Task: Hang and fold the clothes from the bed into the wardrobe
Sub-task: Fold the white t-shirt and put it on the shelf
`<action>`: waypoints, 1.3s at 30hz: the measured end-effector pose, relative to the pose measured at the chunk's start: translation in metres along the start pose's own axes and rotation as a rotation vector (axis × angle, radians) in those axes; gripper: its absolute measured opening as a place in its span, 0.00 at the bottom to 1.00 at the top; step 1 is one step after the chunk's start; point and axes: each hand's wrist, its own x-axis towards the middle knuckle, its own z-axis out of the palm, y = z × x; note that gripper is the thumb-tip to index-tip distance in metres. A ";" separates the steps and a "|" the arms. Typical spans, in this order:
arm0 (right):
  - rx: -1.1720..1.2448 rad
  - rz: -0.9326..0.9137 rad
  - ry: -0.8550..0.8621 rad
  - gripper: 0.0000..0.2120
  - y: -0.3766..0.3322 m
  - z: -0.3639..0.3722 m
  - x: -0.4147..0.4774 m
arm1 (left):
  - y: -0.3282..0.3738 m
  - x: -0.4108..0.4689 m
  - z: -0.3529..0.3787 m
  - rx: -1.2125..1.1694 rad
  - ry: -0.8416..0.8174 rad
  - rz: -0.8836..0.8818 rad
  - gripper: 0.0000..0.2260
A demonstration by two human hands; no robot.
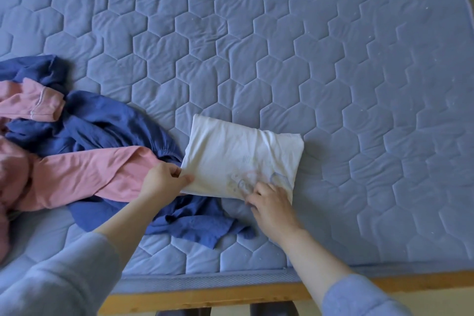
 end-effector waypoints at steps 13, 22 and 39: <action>0.418 0.645 0.609 0.11 0.023 -0.017 0.003 | 0.021 0.020 0.016 -0.070 0.121 0.035 0.31; 1.171 0.871 0.376 0.21 0.049 -0.022 0.040 | 0.048 0.048 0.017 -0.248 0.032 -0.112 0.31; 1.310 0.870 0.929 0.16 0.041 -0.145 0.059 | 0.138 -0.012 -0.029 -0.635 0.272 0.145 0.11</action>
